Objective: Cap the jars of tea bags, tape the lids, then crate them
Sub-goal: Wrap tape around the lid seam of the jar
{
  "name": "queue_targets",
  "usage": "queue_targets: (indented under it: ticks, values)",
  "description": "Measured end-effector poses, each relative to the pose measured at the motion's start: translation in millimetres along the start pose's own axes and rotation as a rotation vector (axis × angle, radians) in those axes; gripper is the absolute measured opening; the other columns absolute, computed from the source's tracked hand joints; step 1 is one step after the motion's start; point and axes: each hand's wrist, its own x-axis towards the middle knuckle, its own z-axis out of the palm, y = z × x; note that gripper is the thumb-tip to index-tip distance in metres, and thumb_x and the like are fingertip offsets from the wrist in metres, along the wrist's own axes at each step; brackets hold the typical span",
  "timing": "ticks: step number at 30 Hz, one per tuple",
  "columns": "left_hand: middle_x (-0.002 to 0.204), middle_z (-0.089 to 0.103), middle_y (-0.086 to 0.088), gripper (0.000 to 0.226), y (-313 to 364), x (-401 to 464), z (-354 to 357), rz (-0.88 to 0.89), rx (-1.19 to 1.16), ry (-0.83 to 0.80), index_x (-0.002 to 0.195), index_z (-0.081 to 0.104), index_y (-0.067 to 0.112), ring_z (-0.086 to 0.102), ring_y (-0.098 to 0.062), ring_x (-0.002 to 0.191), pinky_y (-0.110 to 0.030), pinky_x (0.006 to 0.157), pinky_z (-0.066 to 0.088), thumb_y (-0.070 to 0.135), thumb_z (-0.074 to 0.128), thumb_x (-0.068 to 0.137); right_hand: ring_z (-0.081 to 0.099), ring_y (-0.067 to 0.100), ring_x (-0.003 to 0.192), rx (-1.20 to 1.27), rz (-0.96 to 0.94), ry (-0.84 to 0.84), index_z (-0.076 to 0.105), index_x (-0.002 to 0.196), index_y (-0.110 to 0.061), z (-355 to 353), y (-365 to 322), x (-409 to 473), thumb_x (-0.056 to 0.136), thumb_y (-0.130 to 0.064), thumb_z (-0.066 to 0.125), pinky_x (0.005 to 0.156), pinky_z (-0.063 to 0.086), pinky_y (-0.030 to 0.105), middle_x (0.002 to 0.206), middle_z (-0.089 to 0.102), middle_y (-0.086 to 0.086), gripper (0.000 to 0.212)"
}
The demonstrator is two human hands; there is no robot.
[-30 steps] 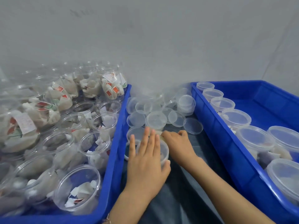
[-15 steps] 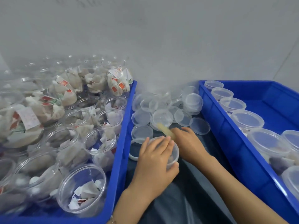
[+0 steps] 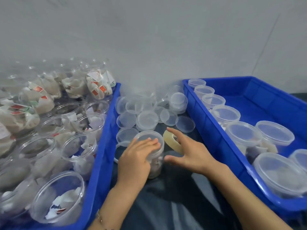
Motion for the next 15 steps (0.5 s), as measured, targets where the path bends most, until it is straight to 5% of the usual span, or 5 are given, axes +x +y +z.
queue_targets:
  ticks: [5, 9, 13, 15]
  values:
    - [0.114, 0.069, 0.005, 0.057, 4.4, 2.0, 2.9, -0.013, 0.070, 0.040, 0.105, 0.074, 0.015, 0.057, -0.013, 0.117, -0.029, 0.111, 0.024, -0.002, 0.036, 0.066, 0.049, 0.007, 0.119, -0.036, 0.046, 0.041, 0.027, 0.140, -0.045, 4.0, 0.5, -1.7, 0.080, -0.068, 0.050, 0.081, 0.034, 0.024, 0.132, 0.055, -0.011, 0.069]
    - [0.138, 0.049, 0.017, 0.038, 10.9, 19.9, -7.7, -0.016, 0.333, -0.124, 0.116, 0.066, 0.036, 0.032, -0.009, 0.132, -0.035, 0.112, 0.019, 0.035, 0.047, 0.083, 0.055, 0.014, 0.111, -0.099, 0.037, 0.082, 0.020, 0.143, -0.042, 11.3, -3.2, -0.4, 0.083, -0.066, 0.046, 0.072, 0.035, 0.026, 0.122, 0.059, -0.010, 0.069]
    - [0.160, -0.001, 0.003, 0.094, 3.3, 37.7, -4.5, -0.161, 0.422, -0.300, 0.148, 0.004, 0.041, -0.005, -0.018, 0.146, -0.048, 0.116, 0.006, 0.077, 0.042, 0.071, 0.060, 0.018, 0.098, -0.091, 0.065, 0.081, 0.014, 0.145, -0.038, 17.8, -5.5, -2.4, 0.084, -0.067, 0.036, 0.066, 0.033, 0.028, 0.111, 0.061, -0.008, 0.071]
    - [0.160, 0.001, -0.002, 0.116, -1.1, 37.8, 2.3, -0.225, 0.424, -0.345, 0.149, -0.010, 0.032, -0.001, -0.023, 0.146, -0.047, 0.117, 0.011, 0.087, 0.042, 0.062, 0.059, 0.018, 0.103, -0.120, 0.044, 0.095, 0.018, 0.144, -0.041, 17.4, -4.9, -3.4, 0.087, -0.064, 0.038, 0.068, 0.035, 0.029, 0.116, 0.061, -0.009, 0.064]
